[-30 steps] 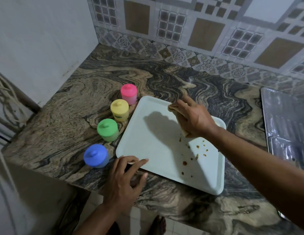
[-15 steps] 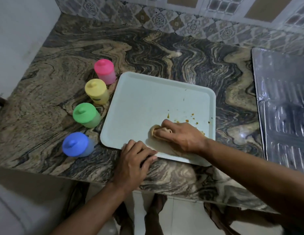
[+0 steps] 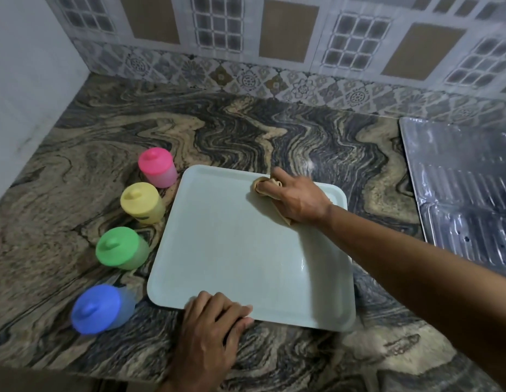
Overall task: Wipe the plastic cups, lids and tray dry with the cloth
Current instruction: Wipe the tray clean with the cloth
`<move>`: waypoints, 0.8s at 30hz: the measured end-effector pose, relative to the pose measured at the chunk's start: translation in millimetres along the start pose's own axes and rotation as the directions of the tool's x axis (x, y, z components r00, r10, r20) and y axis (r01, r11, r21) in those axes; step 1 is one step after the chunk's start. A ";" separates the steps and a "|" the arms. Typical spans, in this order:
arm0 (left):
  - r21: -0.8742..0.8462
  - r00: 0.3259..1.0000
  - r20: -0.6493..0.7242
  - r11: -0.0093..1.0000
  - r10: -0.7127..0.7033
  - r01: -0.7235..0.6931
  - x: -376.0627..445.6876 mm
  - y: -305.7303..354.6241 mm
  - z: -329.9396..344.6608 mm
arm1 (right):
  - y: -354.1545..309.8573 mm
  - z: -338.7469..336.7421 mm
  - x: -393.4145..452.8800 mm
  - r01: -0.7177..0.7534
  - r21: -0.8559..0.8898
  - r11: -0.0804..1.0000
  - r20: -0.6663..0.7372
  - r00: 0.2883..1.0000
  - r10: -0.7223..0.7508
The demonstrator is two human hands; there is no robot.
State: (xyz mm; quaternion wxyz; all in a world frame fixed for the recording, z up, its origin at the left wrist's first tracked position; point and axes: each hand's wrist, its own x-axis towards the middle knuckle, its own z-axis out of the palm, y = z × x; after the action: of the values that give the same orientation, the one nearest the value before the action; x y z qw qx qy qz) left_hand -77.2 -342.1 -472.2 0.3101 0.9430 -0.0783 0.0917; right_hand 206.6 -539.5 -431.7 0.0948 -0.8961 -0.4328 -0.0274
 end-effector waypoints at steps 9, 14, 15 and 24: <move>-0.002 1.000 -0.001 1.000 -0.017 0.017 1.6 1.2 -1.6 | 6.3 -16.9 -57.2 -0.277 -0.070 0.958 -0.016 0.961 0.277; -0.023 0.999 0.030 0.999 -0.031 0.031 1.4 4.1 -5.9 | 7.9 -25.1 -66.4 -0.458 -0.065 0.887 -0.019 0.889 0.458; -0.028 0.999 0.036 0.999 -0.035 0.036 0.8 5.2 -6.8 | 4.8 -27.2 -66.7 -0.482 -0.028 0.876 -0.031 0.876 0.481; -0.001 0.997 0.083 1.000 -0.001 0.001 -0.2 2.2 -4.9 | -115.3 -19.2 -127.0 -0.313 0.245 0.918 -0.091 0.935 0.343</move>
State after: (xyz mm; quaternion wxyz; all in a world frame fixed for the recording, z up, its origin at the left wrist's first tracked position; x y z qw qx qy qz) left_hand -78.5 -340.9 -467.1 0.3072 0.9459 -0.0906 0.0521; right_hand 38.0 -571.1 -412.7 0.2280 -0.9355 -0.2692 -0.0209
